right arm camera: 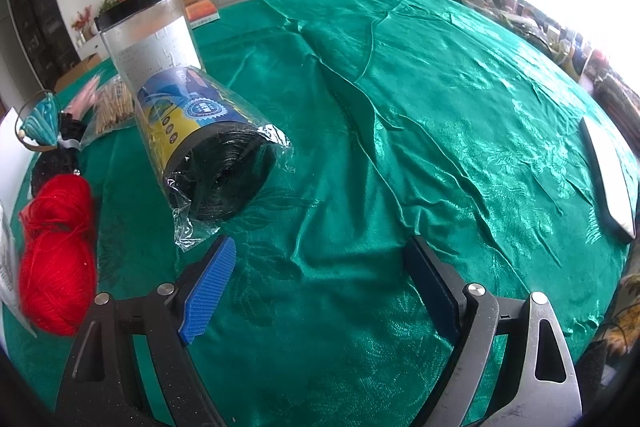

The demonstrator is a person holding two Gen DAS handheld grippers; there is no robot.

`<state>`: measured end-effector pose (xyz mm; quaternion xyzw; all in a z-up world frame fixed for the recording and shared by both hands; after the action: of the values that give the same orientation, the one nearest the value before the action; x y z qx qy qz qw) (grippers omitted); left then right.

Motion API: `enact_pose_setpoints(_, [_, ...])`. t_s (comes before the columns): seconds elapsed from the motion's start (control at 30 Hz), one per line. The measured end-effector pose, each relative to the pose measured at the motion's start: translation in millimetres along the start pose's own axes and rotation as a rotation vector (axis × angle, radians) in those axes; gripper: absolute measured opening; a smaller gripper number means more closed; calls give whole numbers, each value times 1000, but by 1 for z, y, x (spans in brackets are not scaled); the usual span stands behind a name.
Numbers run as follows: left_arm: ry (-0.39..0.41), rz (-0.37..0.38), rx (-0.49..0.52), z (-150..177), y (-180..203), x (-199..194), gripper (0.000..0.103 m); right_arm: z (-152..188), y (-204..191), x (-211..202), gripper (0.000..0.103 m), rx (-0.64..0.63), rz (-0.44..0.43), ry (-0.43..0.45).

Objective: Organize soft objects

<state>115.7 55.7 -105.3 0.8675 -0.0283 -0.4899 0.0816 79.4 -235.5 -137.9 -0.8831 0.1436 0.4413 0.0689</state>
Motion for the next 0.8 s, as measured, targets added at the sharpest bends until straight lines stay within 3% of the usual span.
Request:
enact_pose_setpoints(0.13, [-76, -5, 31, 2, 15, 34, 103, 0, 0, 0, 89, 4, -6, 1])
enact_pose_setpoints(0.4, [-86, -36, 177, 22, 37, 47, 103, -1, 0, -1, 89, 4, -7, 1])
enact_pose_setpoints(0.57, [-123, 1, 148, 30, 25, 37, 103, 0, -1, 0, 89, 7, -11, 3])
enact_pose_setpoints(0.67, [-136, 91, 63, 36, 15, 23, 103, 0, -2, 0, 89, 3, -5, 2])
enact_pose_setpoints(0.8, [-80, 84, 71, 35, 19, -3, 103, 0, -2, 0, 89, 2, -4, 2])
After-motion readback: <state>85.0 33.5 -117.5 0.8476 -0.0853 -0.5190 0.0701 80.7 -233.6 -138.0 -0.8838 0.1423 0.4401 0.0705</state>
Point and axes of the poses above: each gripper's, at about its wrist camera, not at the fingertips, and x roughly the way its jaws point, y to its right, z to its underside, the point moved 6 cm from there along x, roughly the way its jaws point, and after that the axes turned 4 degrees about z, right-handed, at the moved point
